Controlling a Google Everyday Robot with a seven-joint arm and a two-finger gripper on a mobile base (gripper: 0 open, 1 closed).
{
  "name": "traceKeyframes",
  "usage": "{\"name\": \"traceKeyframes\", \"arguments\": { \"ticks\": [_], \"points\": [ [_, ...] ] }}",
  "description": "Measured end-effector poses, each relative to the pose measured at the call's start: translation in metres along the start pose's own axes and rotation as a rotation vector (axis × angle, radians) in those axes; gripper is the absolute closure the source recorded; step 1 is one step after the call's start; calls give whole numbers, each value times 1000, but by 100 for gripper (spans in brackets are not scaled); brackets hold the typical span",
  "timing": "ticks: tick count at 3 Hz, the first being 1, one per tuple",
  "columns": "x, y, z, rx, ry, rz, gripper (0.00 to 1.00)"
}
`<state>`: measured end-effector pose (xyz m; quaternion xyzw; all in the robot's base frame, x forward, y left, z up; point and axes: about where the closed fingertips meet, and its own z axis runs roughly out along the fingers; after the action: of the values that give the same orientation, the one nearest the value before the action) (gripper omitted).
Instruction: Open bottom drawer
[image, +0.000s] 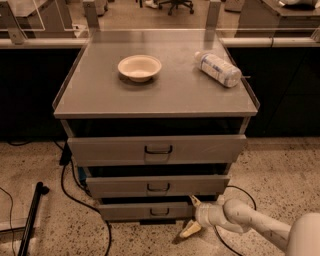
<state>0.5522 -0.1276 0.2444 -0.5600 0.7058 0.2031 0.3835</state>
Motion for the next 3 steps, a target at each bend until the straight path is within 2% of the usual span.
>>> {"name": "traceKeyframes", "arguments": {
  "ticks": [1,3],
  "points": [
    [0,0,0,0,0,0,0],
    [14,-11,39,-36,-19,12,0]
  ]
}}
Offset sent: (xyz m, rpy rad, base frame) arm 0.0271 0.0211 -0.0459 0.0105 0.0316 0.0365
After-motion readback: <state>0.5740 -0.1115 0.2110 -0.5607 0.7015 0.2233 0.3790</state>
